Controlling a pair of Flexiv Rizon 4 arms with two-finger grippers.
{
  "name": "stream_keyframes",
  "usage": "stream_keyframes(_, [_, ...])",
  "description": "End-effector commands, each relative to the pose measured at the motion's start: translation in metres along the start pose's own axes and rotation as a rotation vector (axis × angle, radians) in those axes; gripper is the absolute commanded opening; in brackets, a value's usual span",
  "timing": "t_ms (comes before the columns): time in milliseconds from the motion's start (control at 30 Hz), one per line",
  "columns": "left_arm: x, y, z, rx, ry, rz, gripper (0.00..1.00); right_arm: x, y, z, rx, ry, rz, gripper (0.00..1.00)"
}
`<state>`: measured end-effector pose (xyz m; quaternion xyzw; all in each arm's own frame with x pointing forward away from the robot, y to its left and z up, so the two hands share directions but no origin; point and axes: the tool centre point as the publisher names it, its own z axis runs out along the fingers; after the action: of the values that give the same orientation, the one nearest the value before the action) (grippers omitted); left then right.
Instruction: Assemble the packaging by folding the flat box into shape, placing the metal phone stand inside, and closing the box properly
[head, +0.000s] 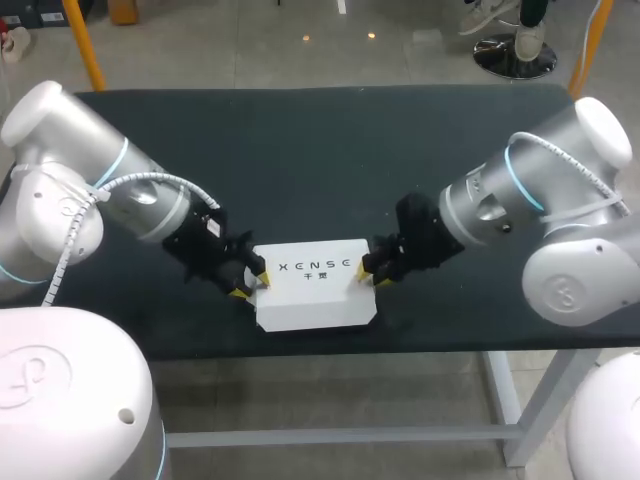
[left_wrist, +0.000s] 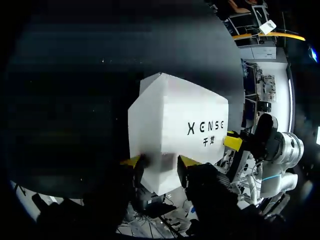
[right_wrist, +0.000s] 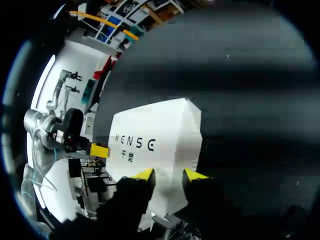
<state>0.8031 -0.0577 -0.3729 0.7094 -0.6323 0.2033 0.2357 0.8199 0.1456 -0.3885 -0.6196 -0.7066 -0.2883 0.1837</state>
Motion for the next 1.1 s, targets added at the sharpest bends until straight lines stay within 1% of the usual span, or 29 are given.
stream_keyframes(33, [-0.0004, -0.0026, 0.0047, -0.006, 0.004, 0.001, 0.45, 0.0006, 0.0022, 0.0006, 0.022, 0.021, -0.003, 0.4])
stream_keyframes(167, [-0.0001, -0.0029, 0.005, -0.002, 0.013, 0.01, 0.42, 0.0027, 0.0019, 0.001, 0.025, 0.027, -0.005, 0.38])
stream_keyframes(233, [0.0002, -0.0027, 0.0047, -0.001, 0.015, 0.011, 0.37, 0.0039, 0.0018, 0.0008, 0.025, 0.03, -0.005, 0.38])
stream_keyframes(267, [0.0004, -0.0026, 0.0045, -0.001, 0.015, 0.012, 0.37, 0.0044, 0.0018, 0.0006, 0.026, 0.03, -0.005, 0.38])
stream_keyframes(733, [0.0059, -0.0026, -0.0014, -0.035, 0.009, 0.006, 0.4, 0.0088, 0.0047, -0.0022, 0.074, 0.025, 0.009, 0.39])
stream_keyframes(933, [0.0064, -0.0033, -0.002, -0.052, 0.004, -0.003, 0.4, 0.004, 0.007, -0.0001, 0.101, 0.031, 0.02, 0.39])
stream_keyframes(1100, [0.0074, -0.0048, -0.0045, -0.059, -0.002, -0.011, 0.4, 0.002, 0.0076, -0.0044, 0.11, 0.034, 0.024, 0.39])
